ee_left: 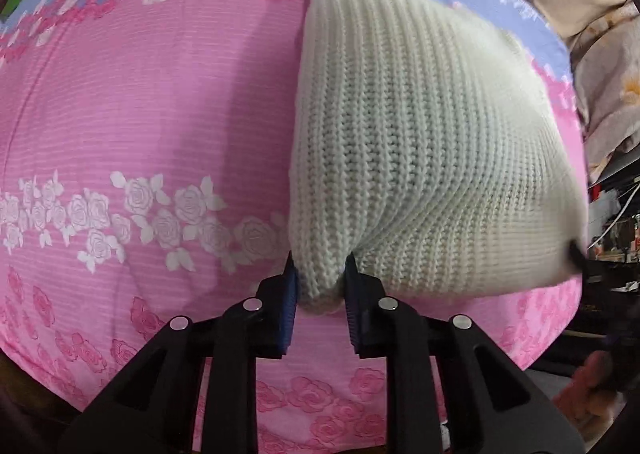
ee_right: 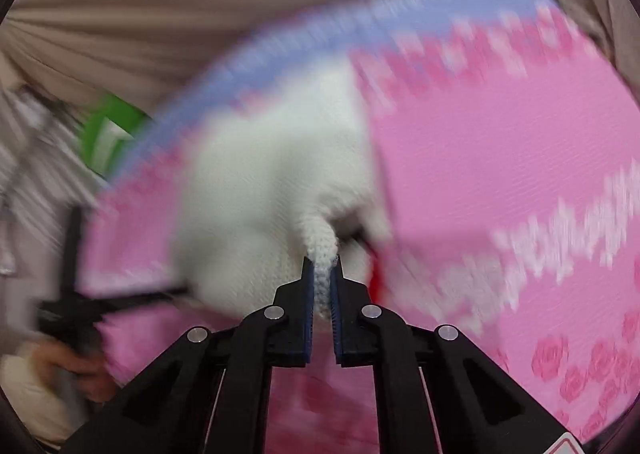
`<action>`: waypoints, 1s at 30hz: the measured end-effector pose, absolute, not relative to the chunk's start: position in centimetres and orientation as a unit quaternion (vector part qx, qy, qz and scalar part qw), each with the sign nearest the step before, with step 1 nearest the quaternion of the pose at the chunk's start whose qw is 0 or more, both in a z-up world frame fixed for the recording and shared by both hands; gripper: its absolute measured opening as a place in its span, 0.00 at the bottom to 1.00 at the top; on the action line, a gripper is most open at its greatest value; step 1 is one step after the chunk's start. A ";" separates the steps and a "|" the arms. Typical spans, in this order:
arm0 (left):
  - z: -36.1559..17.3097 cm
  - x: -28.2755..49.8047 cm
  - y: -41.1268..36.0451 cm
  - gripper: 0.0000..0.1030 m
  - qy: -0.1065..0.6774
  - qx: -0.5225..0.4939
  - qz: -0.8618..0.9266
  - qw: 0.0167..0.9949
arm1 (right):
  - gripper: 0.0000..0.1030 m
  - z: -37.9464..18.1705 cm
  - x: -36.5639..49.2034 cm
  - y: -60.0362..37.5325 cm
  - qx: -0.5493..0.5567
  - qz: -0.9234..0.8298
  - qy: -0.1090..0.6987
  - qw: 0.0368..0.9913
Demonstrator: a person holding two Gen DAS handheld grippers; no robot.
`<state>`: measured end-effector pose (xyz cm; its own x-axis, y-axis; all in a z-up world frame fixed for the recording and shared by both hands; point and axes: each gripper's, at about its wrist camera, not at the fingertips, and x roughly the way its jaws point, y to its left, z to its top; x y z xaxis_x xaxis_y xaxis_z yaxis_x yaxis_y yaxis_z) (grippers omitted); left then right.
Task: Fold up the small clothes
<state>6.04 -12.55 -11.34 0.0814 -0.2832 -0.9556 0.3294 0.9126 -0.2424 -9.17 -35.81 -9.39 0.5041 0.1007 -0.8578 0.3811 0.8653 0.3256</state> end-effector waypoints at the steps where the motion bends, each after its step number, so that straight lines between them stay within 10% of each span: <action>1: -12.0 5.9 -12.9 0.21 0.642 0.029 -0.206 0.738 | 0.07 -11.8 -9.4 -36.0 0.248 -0.089 0.515 0.816; 8: -7.9 4.1 -13.5 0.24 0.603 0.036 -0.212 0.768 | 0.22 -6.0 -10.0 -36.3 0.255 -0.090 0.461 0.845; 14: -3.0 6.8 -15.5 0.52 0.534 0.013 -0.228 0.814 | 0.57 -5.0 -5.7 -39.2 0.284 -0.077 0.431 0.853; 15: -3.5 8.0 -16.2 0.52 0.531 0.024 -0.223 0.817 | 0.57 -6.0 -4.3 -39.3 0.283 -0.068 0.446 0.846; 17: -5.5 9.8 -17.8 0.49 0.544 0.034 -0.216 0.810 | 0.18 -7.1 -2.9 -39.4 0.280 -0.060 0.459 0.841; 30: -5.5 12.5 -18.8 0.46 0.537 0.043 -0.190 0.821 | 0.27 -4.6 -0.6 -42.1 0.265 -0.048 0.422 0.866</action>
